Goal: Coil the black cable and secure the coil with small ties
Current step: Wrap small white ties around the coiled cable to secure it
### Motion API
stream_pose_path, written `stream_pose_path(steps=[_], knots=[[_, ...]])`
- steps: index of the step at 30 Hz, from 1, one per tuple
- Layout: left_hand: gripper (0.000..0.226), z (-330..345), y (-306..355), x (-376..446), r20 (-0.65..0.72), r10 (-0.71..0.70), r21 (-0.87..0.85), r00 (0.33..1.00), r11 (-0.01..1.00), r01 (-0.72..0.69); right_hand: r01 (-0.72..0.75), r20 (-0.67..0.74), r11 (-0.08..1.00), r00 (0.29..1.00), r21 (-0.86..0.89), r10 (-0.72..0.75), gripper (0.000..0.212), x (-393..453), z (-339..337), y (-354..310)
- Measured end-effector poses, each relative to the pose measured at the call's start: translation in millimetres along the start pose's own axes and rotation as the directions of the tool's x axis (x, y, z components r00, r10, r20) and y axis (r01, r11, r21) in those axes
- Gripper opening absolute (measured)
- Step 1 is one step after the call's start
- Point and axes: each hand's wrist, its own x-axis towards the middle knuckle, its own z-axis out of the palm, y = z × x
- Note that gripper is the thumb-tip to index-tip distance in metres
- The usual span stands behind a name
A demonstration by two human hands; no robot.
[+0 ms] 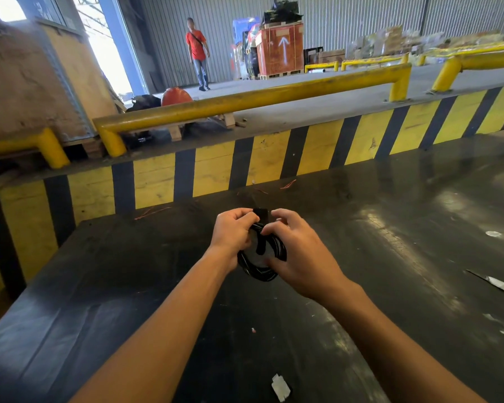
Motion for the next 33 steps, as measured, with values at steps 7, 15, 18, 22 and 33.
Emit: stream_pose_path(steps=[7,15,18,22,33], knots=[[0.018,4.4,-3.4,-1.2,-0.002,-0.135,-0.073,0.991,0.988,0.134,0.021,-0.176,0.995,0.984,-0.093,-0.037,0.018,3.6,20.0,7.8],[0.015,5.5,-10.9,-8.8,0.059,0.081,0.104,0.995,0.991,-0.087,-0.154,-0.199,0.83,0.933,0.536,0.301,0.006,12.9,12.0,13.4],[0.015,9.3,-14.1,-12.6,0.087,0.134,0.074,0.987,0.987,-0.14,-0.218,-0.157,0.766,0.91,0.605,0.383,0.004,10.9,17.5,19.1],[0.009,13.2,-17.2,-13.3,0.03,0.204,0.029,0.979,0.978,-0.204,-0.307,-0.019,0.572,0.87,0.761,0.492,0.009,4.8,21.6,17.7],[0.006,15.9,-19.1,-8.3,-0.032,0.326,0.081,0.945,0.943,-0.323,-0.238,-0.057,0.455,0.836,0.858,0.545,0.016,5.3,18.5,15.5]])
